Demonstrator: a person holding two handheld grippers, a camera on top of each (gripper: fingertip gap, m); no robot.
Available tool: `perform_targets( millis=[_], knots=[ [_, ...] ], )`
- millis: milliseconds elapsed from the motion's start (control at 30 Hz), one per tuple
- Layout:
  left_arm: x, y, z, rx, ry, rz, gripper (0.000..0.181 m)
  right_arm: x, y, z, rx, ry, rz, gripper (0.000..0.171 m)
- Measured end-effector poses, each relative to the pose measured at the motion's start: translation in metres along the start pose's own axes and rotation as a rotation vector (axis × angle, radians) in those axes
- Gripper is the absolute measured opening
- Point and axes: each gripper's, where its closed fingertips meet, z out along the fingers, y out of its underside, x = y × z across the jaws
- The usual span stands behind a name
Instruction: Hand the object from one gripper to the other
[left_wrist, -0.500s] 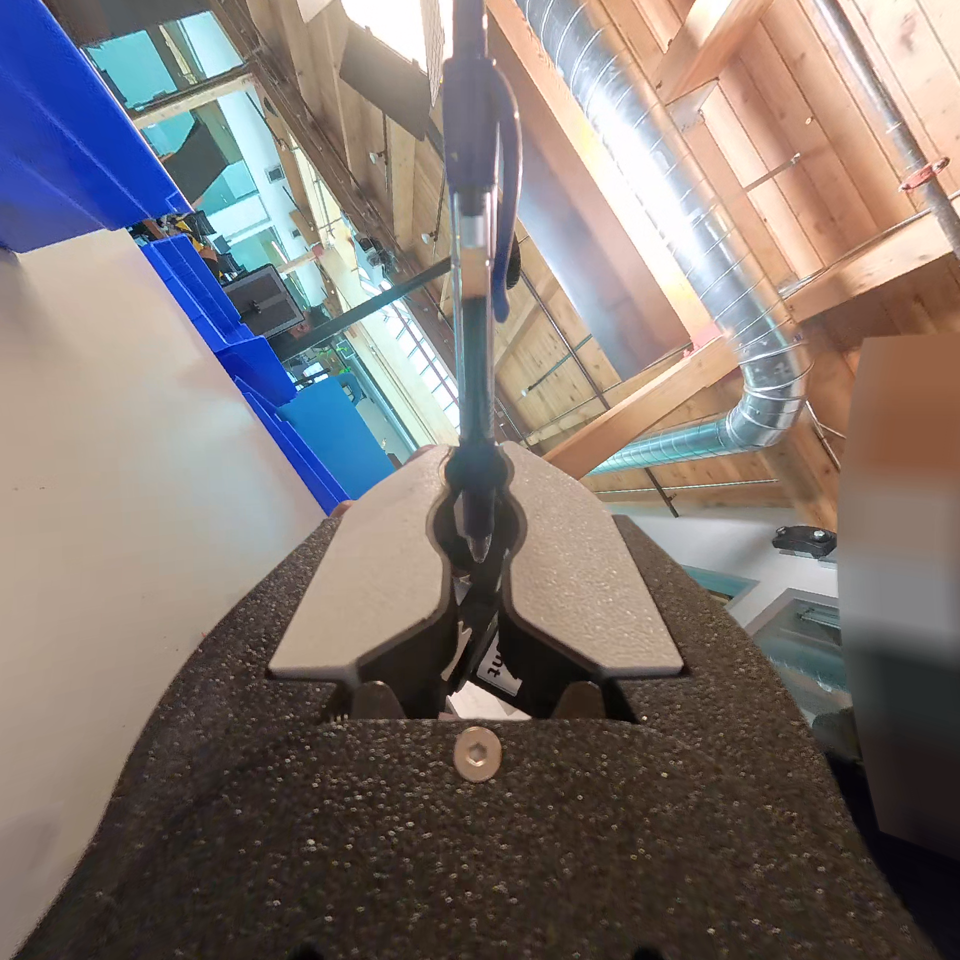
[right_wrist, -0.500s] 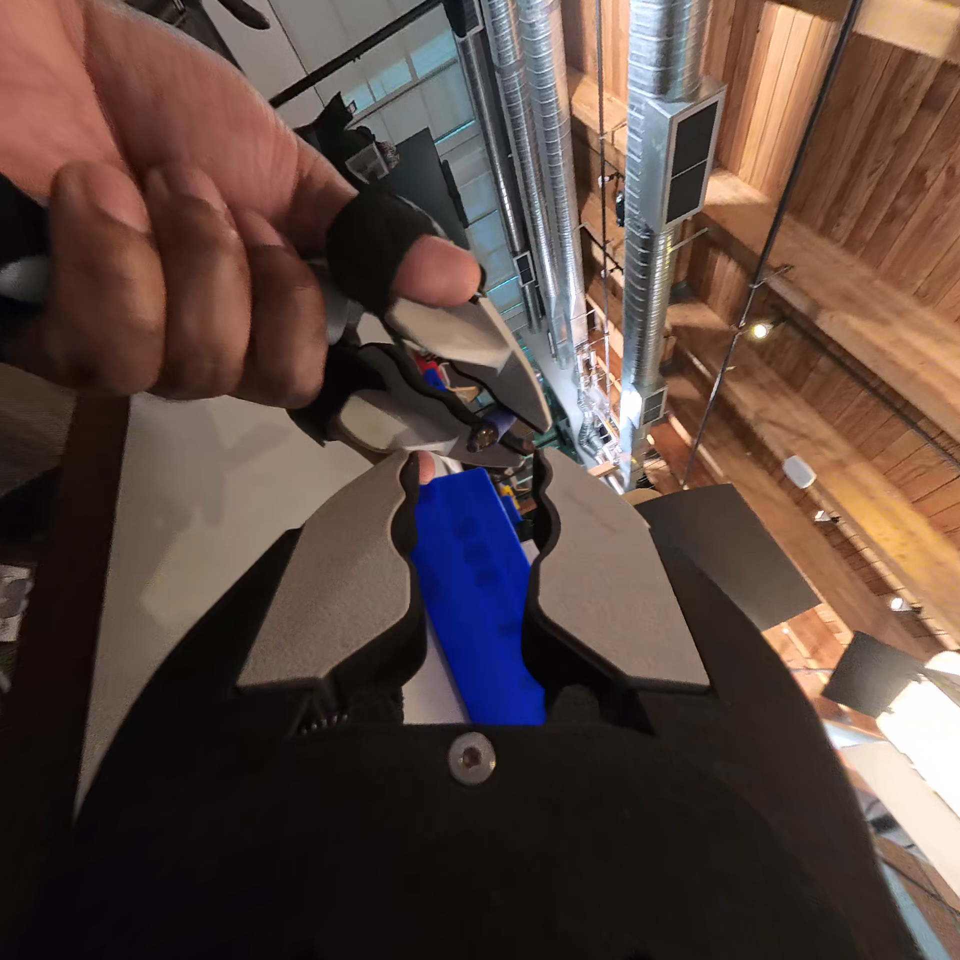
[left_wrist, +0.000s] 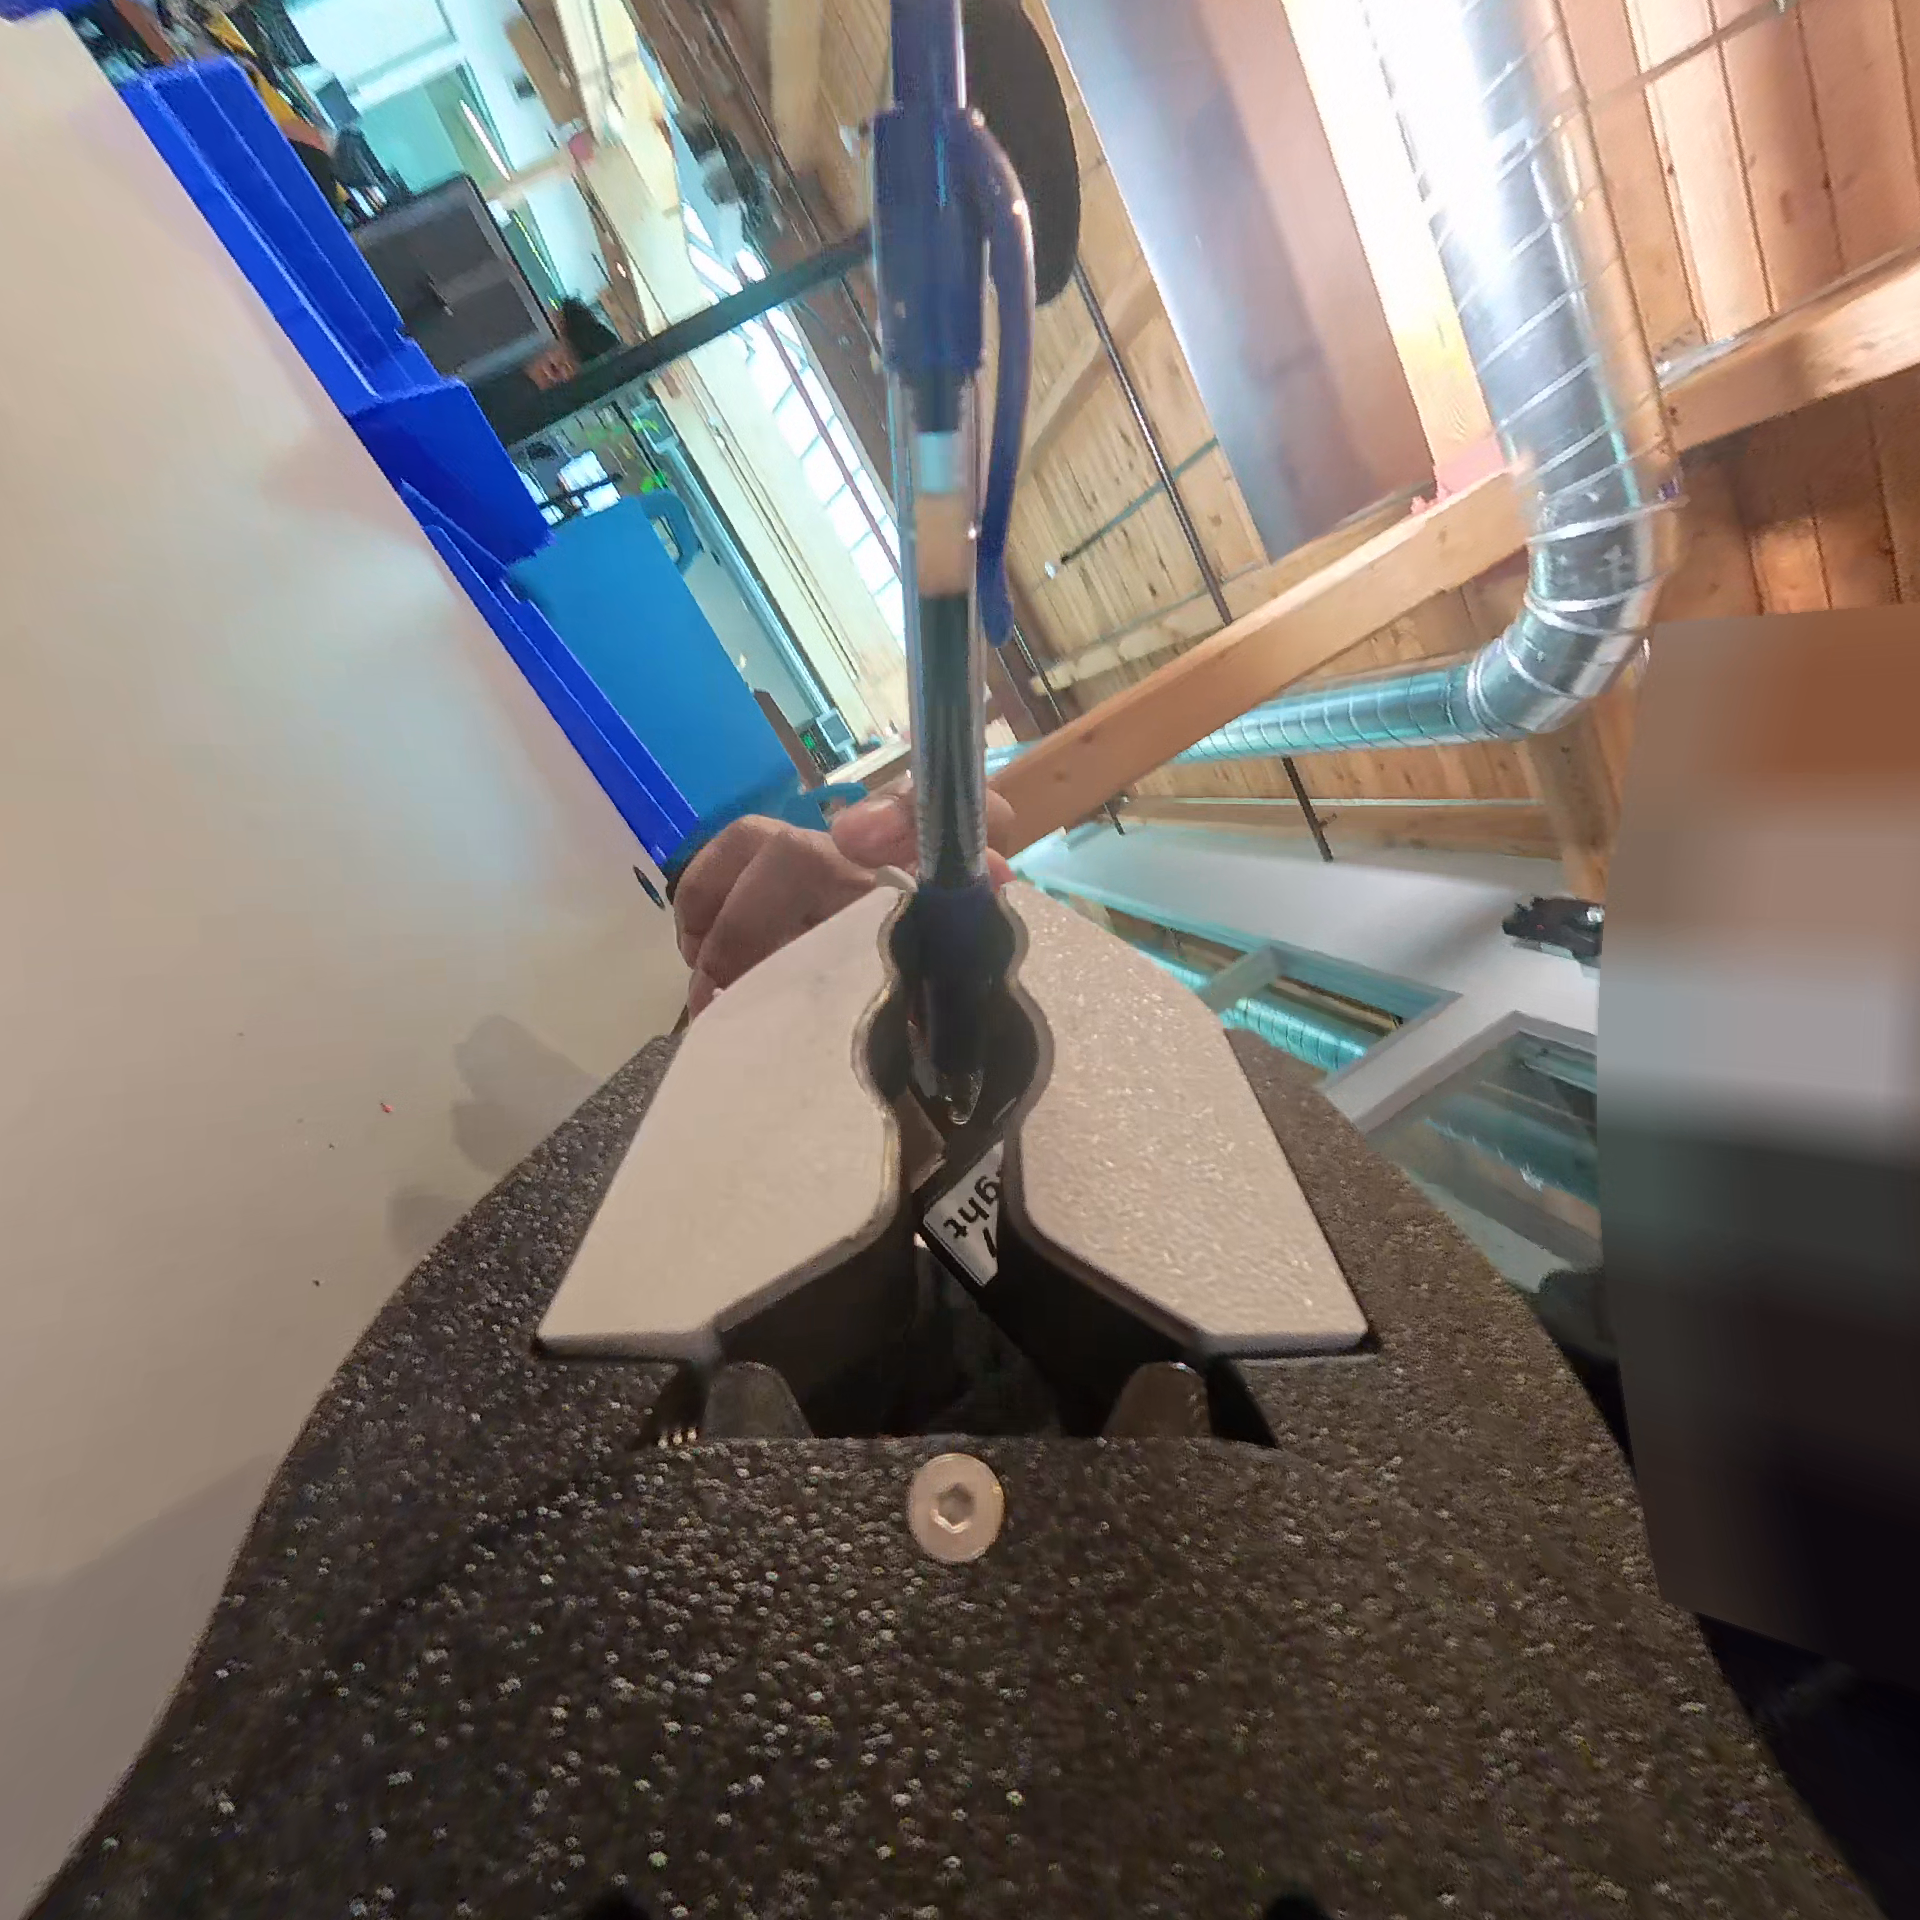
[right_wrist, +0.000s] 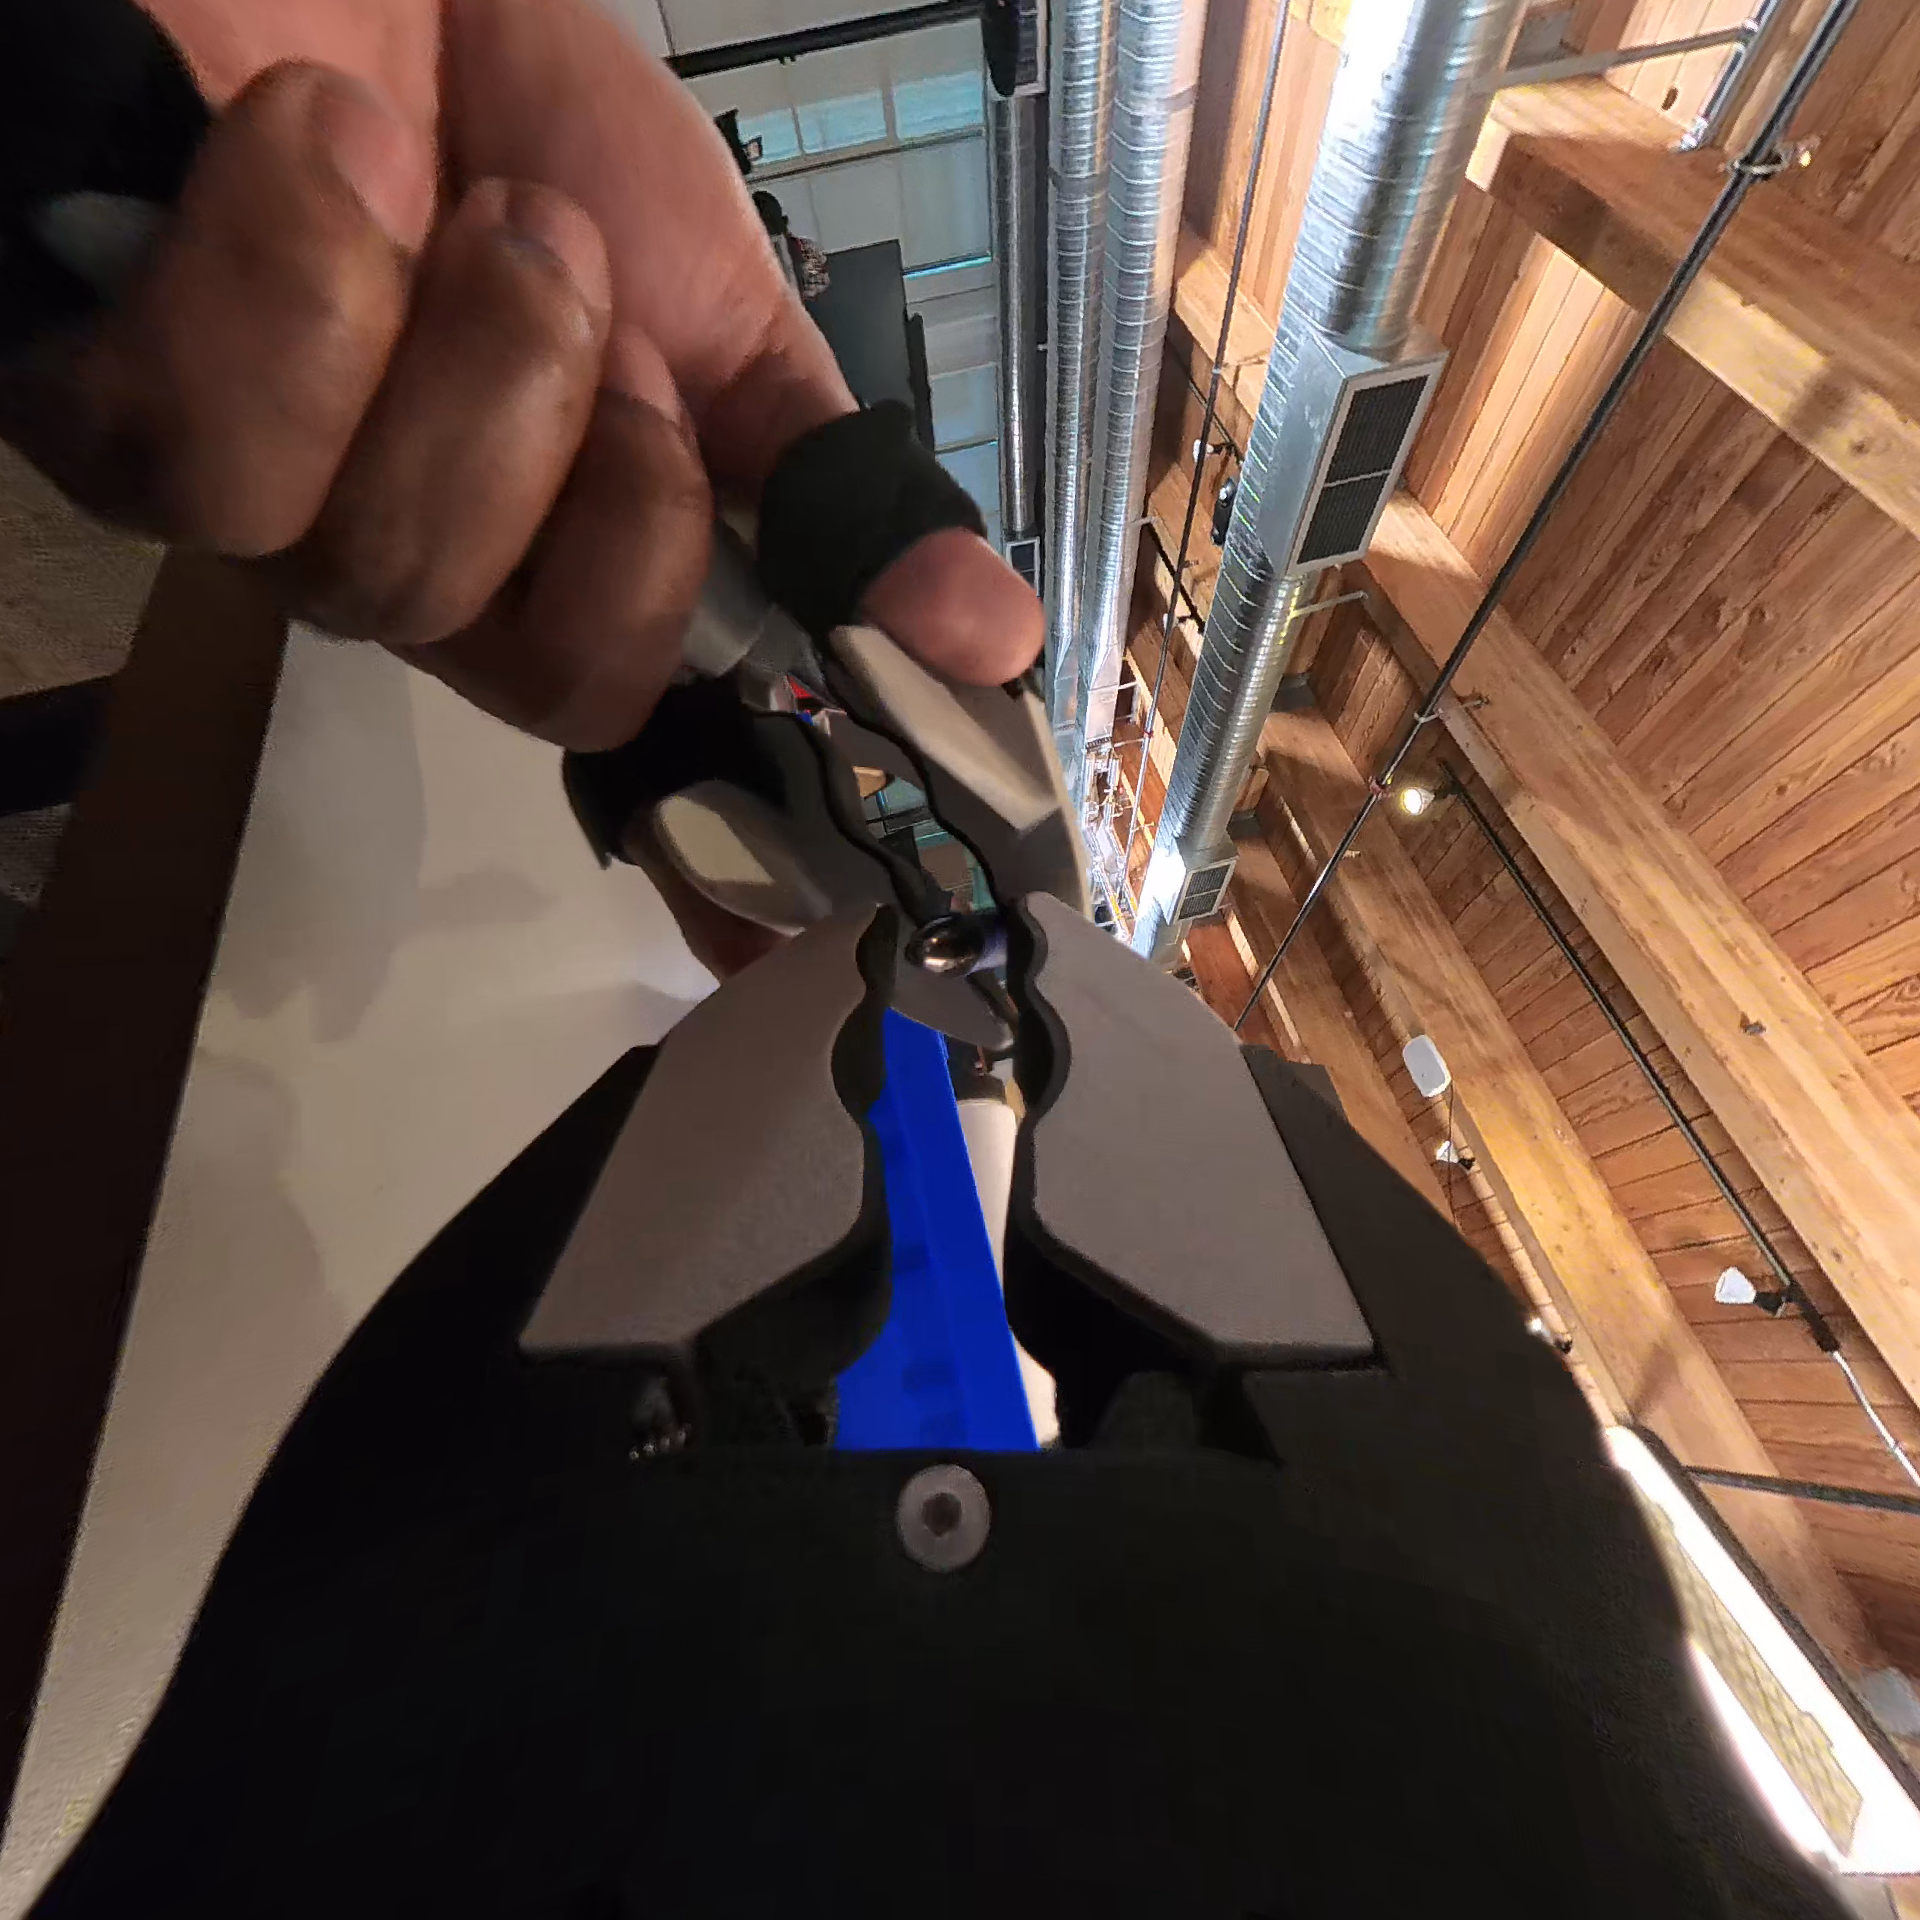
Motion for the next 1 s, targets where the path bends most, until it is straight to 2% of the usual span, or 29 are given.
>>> perform_targets(
  millis=[200, 267, 367, 467, 533, 600, 667, 733, 833, 933, 1000],
  knots=[
    [0.008, 0.005, -0.003, -0.078, 0.031, 0.064, 0.016, 0.006, -0.01, 0.0, 0.0, -0.007, -0.03, 0.012],
    [0.008, 0.004, -0.003, -0.077, 0.02, 0.117, 0.026, 0.01, -0.012, -0.001, 0.007, -0.015, 0.031, 0.011],
    [0.0, -0.005, -0.012, -0.082, -0.091, 0.258, 0.04, 0.021, -0.01, -0.003, 0.032, -0.02, 0.233, 0.011],
    [-0.009, -0.008, -0.03, -0.174, -0.245, 0.472, 0.04, 0.038, 0.004, -0.007, 0.024, -0.001, 0.412, 0.011],
    [-0.01, -0.015, -0.04, -0.199, -0.337, 0.674, 0.04, 0.042, 0.008, -0.009, 0.045, -0.071, 0.6, 0.011],
    [-0.008, -0.016, -0.047, -0.235, -0.381, 0.862, 0.044, 0.046, 0.006, -0.015, 0.127, -0.158, 0.828, 0.011],
    [-0.011, -0.011, -0.053, -0.301, -0.39, 0.924, 0.058, 0.056, 0.002, -0.024, 0.246, -0.224, 1.036, 0.011],
    [-0.007, -0.012, -0.056, -0.285, -0.329, 0.932, 0.065, 0.066, -0.001, -0.034, 0.379, -0.278, 1.212, 0.011],
    [0.019, -0.009, -0.054, -0.172, -0.081, 0.861, 0.054, 0.076, -0.001, -0.047, 0.543, -0.348, 1.406, 0.011],
    [0.041, -0.004, -0.047, -0.088, 0.122, 0.755, 0.052, 0.078, 0.003, -0.047, 0.609, -0.345, 1.498, 0.01],
    [0.043, -0.002, -0.04, -0.053, 0.165, 0.709, 0.052, 0.075, 0.003, -0.045, 0.628, -0.355, 1.528, 0.011]
  ],
)
